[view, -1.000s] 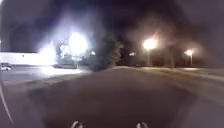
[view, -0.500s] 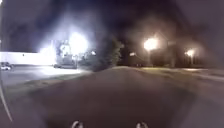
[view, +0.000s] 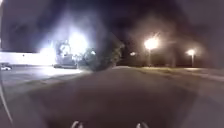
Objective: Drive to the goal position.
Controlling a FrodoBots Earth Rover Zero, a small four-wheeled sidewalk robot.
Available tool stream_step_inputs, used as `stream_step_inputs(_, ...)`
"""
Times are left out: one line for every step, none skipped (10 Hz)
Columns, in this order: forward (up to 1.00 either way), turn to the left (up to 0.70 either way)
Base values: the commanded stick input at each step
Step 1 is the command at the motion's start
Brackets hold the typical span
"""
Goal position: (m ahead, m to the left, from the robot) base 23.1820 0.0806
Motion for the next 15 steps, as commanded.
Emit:
stream_step_inputs(0.50, 0.00)
stream_step_inputs(0.50, 0.00)
stream_step_inputs(0.50, 0.00)
stream_step_inputs(0.50, 0.00)
stream_step_inputs(0.50, 0.00)
stream_step_inputs(0.50, 0.00)
stream_step_inputs(0.50, 0.00)
stream_step_inputs(0.50, 0.00)
stream_step_inputs(0.50, 0.00)
stream_step_inputs(0.50, 0.00)
stream_step_inputs(0.50, 0.00)
stream_step_inputs(0.50, 0.00)
stream_step_inputs(0.50, 0.00)
stream_step_inputs(0.50, 0.00)
stream_step_inputs(0.50, 0.00)
